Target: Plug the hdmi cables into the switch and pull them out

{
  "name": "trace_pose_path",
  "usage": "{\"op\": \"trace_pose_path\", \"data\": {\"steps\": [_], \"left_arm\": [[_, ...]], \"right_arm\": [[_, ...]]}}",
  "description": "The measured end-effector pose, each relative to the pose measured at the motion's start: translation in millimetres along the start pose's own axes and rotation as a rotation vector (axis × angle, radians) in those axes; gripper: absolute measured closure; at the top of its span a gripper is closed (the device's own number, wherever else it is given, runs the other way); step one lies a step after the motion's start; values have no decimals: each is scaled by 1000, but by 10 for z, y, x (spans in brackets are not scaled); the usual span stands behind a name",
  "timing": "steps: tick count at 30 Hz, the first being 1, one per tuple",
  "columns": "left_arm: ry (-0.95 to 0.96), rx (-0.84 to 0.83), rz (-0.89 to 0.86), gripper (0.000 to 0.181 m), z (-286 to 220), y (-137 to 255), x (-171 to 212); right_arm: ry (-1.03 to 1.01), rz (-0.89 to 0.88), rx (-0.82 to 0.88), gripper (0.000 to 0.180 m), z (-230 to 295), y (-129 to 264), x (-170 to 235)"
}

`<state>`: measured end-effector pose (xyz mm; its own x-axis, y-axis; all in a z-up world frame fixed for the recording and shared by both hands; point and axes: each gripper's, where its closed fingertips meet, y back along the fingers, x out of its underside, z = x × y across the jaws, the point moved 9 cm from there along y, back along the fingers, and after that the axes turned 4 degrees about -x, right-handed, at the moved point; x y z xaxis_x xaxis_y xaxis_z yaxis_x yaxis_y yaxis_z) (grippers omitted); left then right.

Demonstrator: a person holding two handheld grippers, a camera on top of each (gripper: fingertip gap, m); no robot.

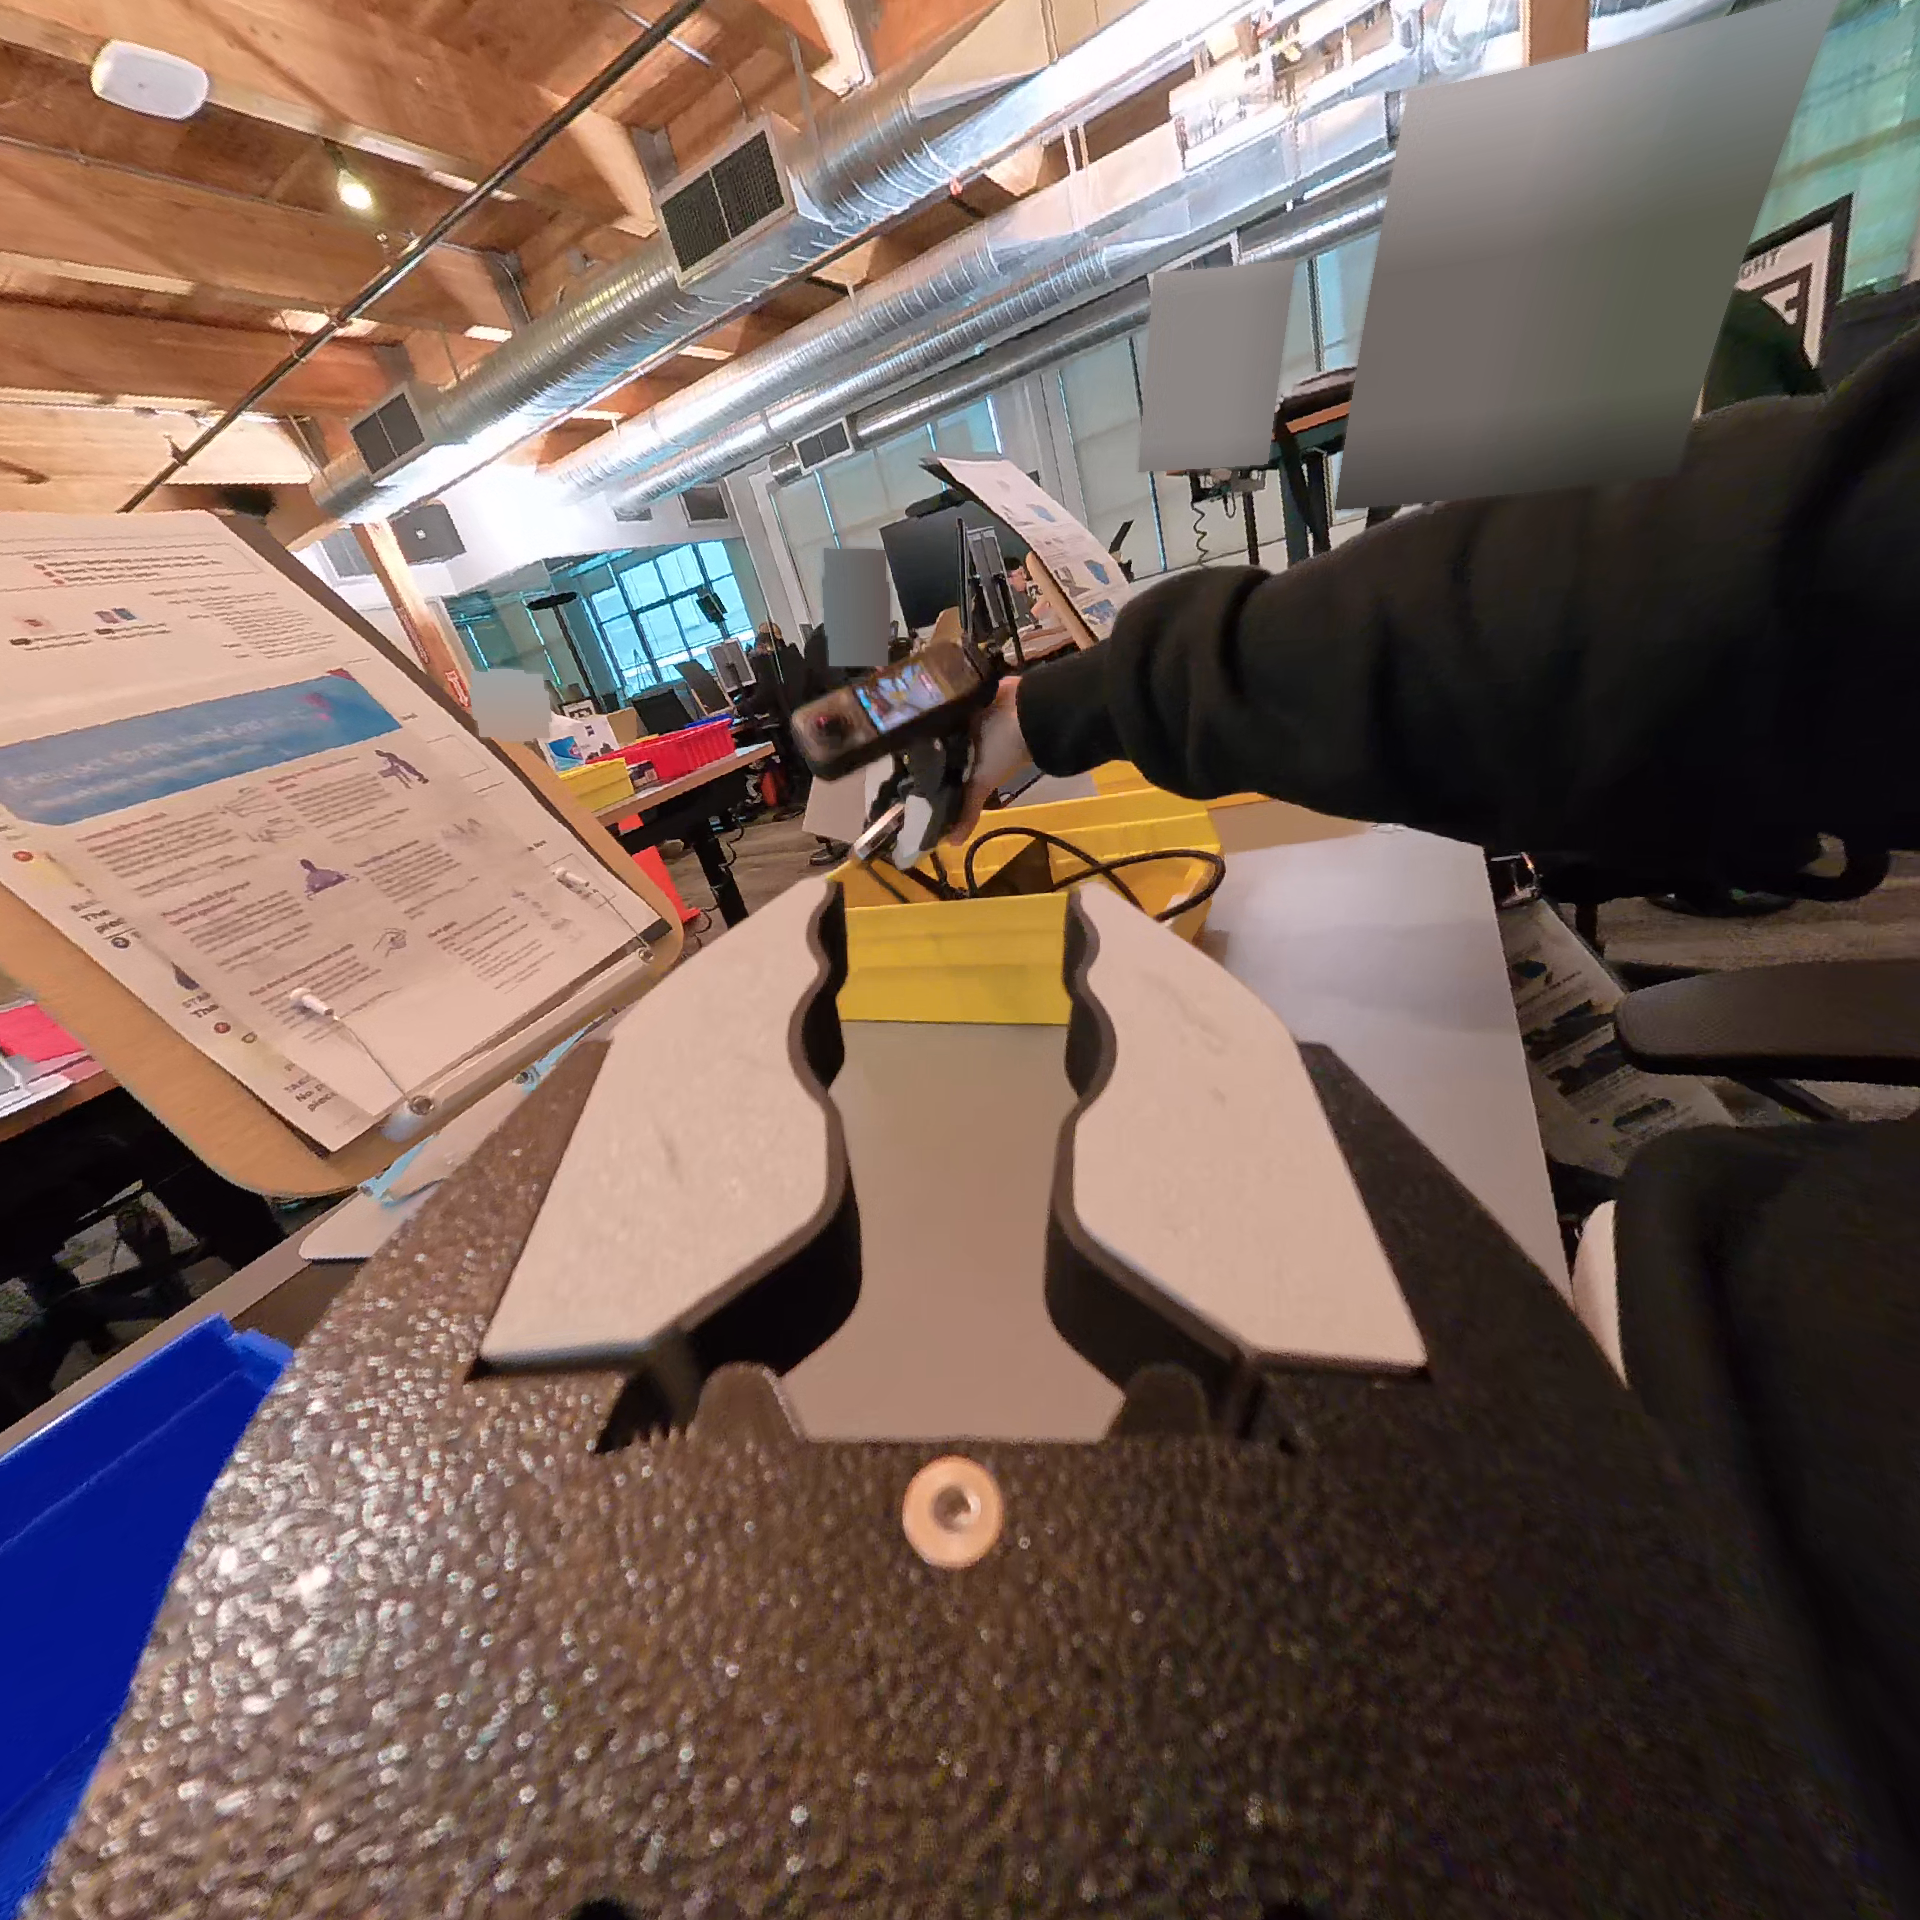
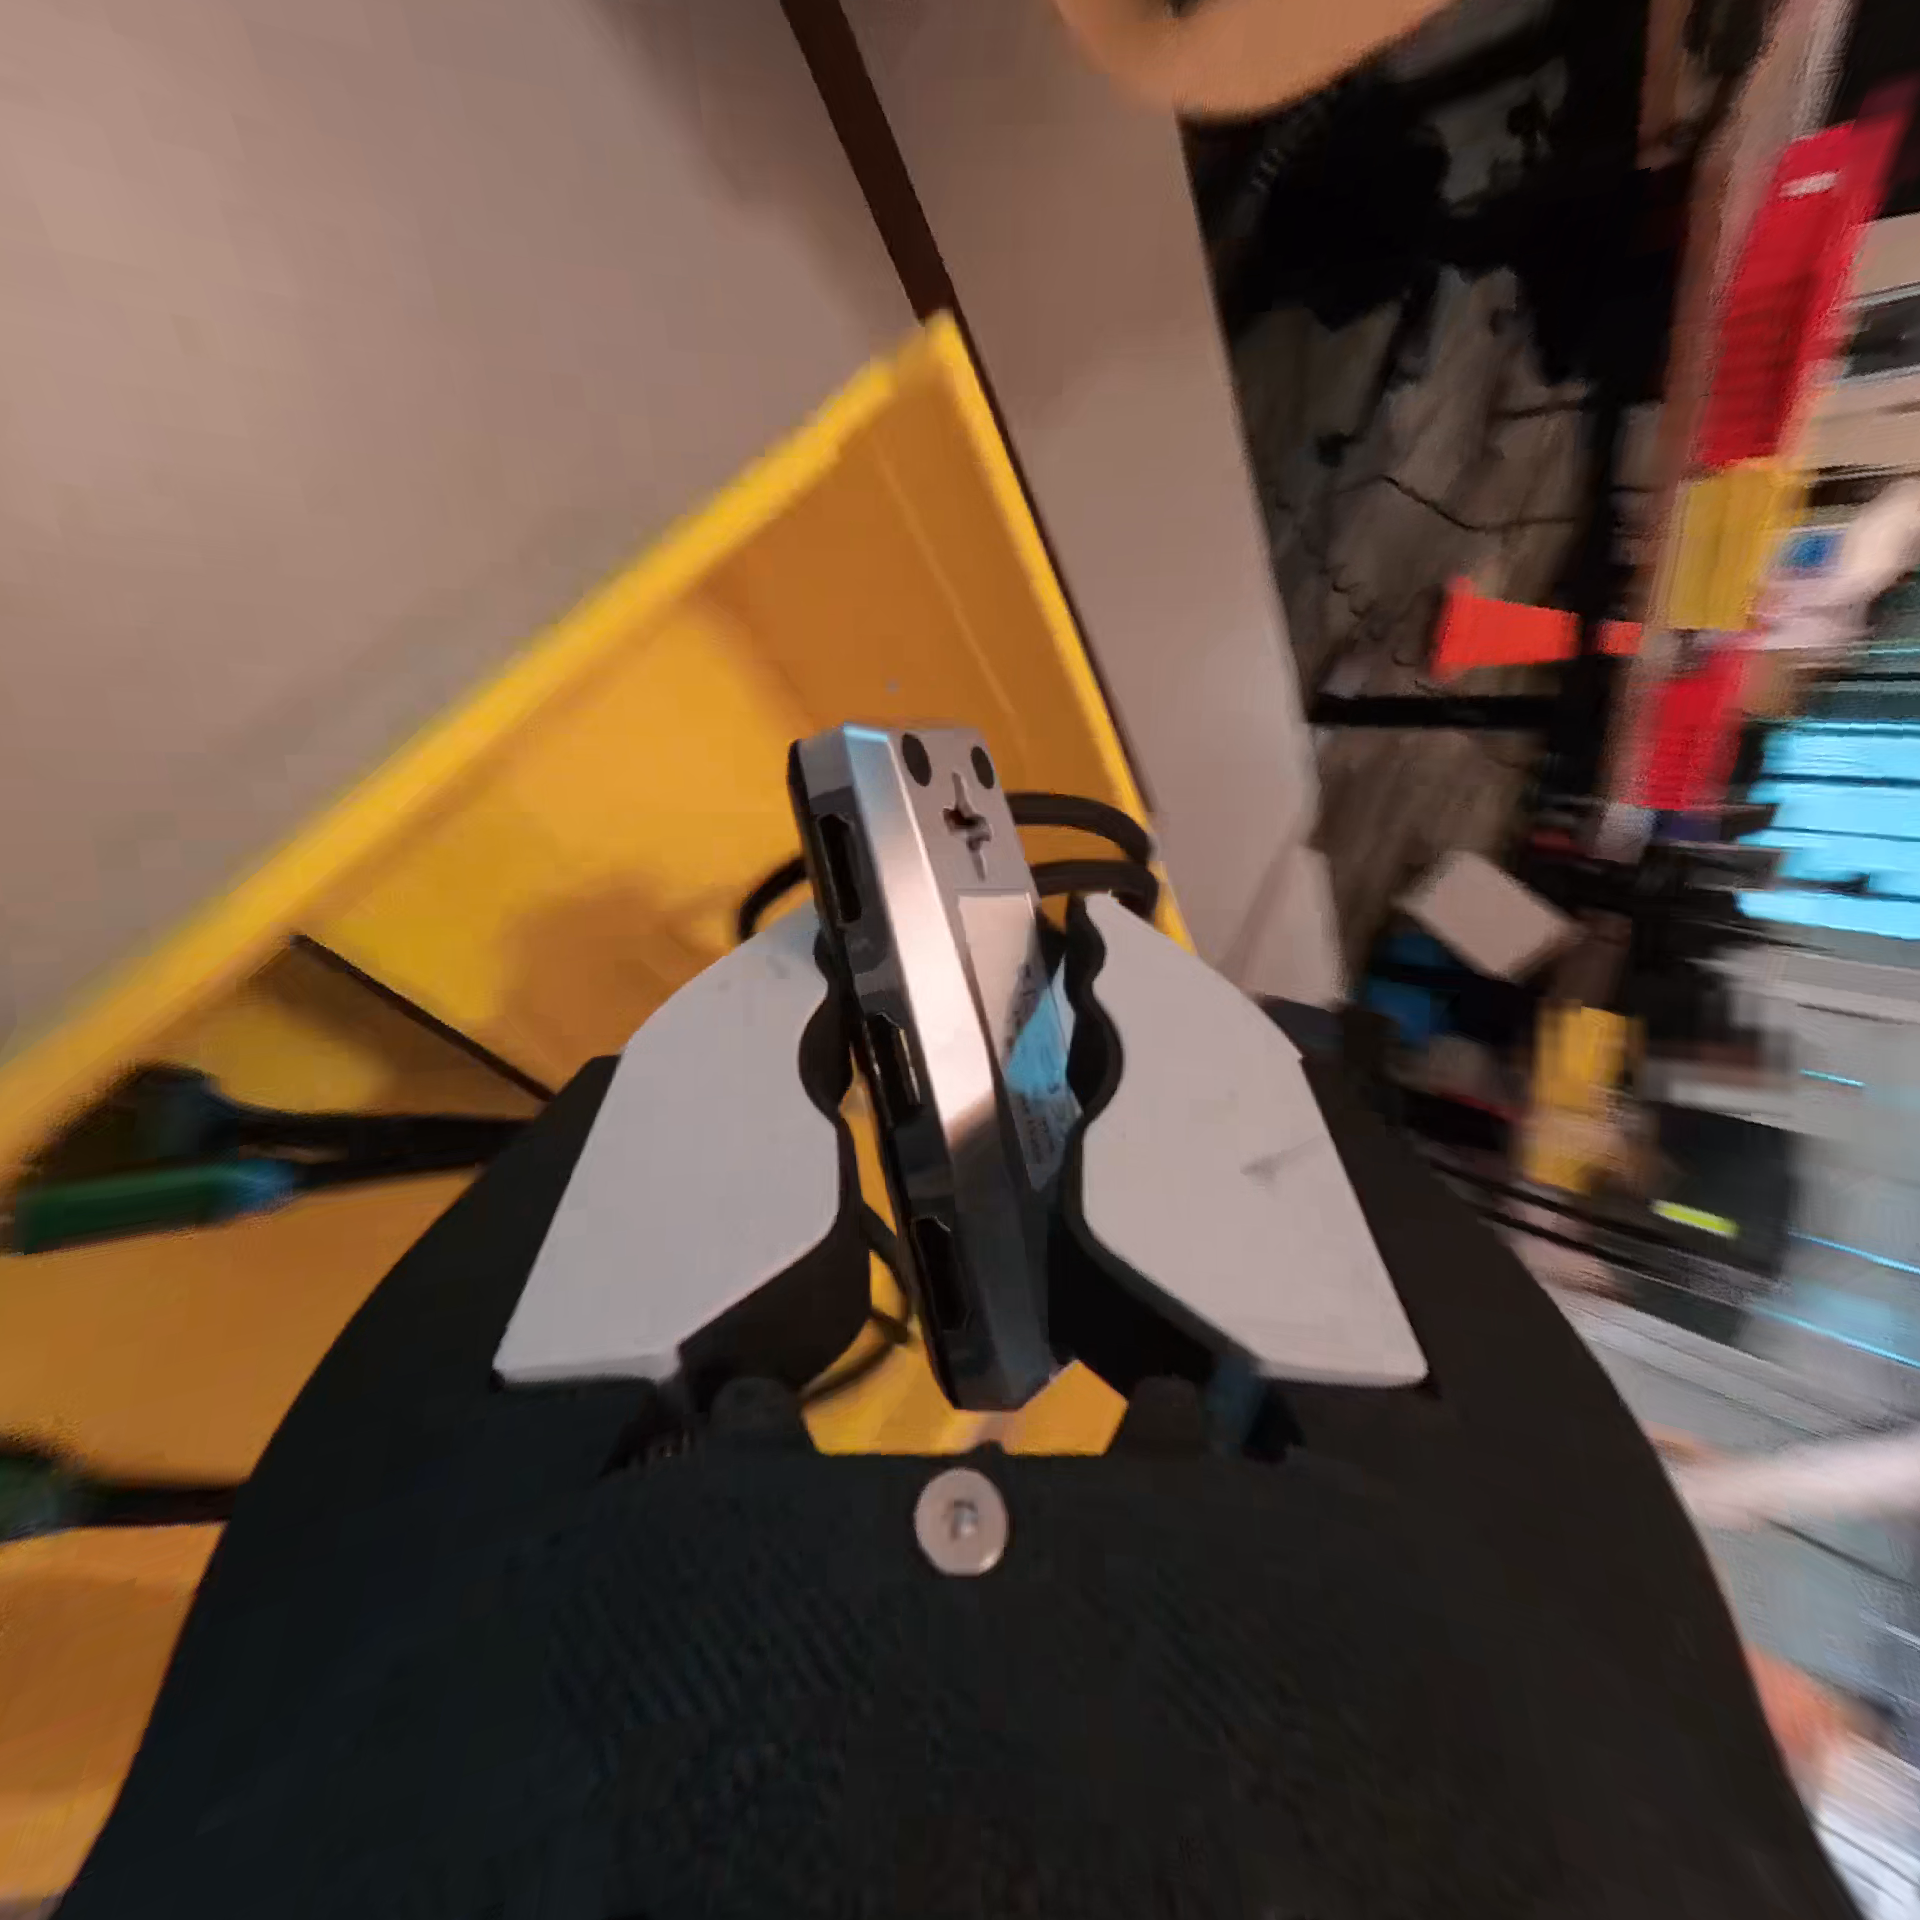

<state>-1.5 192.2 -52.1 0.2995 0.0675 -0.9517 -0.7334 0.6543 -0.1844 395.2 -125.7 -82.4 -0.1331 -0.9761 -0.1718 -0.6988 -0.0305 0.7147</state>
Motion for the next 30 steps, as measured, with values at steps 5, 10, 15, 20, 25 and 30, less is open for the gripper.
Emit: {"op": "trace_pose_path", "data": {"steps": [5, 10, 15, 20, 25, 30], "left_arm": [[22, 23, -4, 142, -25, -59, 27], [7, 46, 29, 142, -56, -103, 61], [17, 56, 23, 142, -57, -119, 72], [-10, -3, 33, 142, 3, -43, 48], [-67, -388, 278, 142, 332, 329, -105], [-78, -556, 595, 142, 682, 592, -46]], "right_arm": [[337, 84, 133, 147, 195, -149, 96], [280, -31, -3, 116, 265, -154, 85], [162, -42, -85, 108, 169, -67, 137], [127, -46, -68, 108, 39, 196, 155], [-183, -385, 37, 111, 55, 912, 206], [-339, -734, -31, 113, 600, 1467, 501]]}}
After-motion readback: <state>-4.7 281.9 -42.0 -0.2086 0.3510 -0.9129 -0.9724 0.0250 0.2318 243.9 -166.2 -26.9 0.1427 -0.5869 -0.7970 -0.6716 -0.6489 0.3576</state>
